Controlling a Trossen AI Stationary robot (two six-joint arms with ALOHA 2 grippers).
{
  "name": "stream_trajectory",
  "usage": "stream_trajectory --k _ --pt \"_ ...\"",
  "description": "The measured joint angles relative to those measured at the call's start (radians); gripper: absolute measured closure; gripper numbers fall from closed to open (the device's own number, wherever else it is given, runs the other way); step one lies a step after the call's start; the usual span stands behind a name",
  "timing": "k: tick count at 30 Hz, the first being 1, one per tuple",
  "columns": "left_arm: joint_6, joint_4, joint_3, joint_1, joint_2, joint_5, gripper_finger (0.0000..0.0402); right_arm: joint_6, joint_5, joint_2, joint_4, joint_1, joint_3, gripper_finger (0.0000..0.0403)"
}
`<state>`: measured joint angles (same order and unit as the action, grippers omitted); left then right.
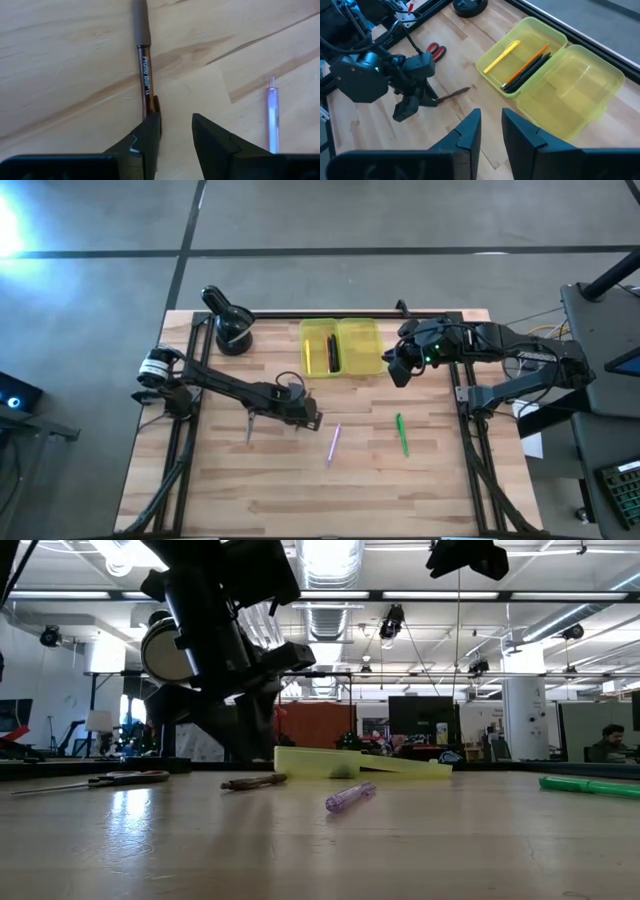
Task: Pick & place school supplies into a supply box
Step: Put the brown pen into the yellow supply box
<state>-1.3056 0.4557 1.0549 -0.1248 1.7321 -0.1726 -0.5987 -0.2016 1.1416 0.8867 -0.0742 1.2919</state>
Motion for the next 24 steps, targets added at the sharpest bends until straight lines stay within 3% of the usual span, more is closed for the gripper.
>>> stream_trajectory --k 24 --pt "0.006 -0.082 -0.045 0.001 0.0 0.016 0.0303 -0.03 0.0 -0.011 0.0 0.0 0.0 0.0332"
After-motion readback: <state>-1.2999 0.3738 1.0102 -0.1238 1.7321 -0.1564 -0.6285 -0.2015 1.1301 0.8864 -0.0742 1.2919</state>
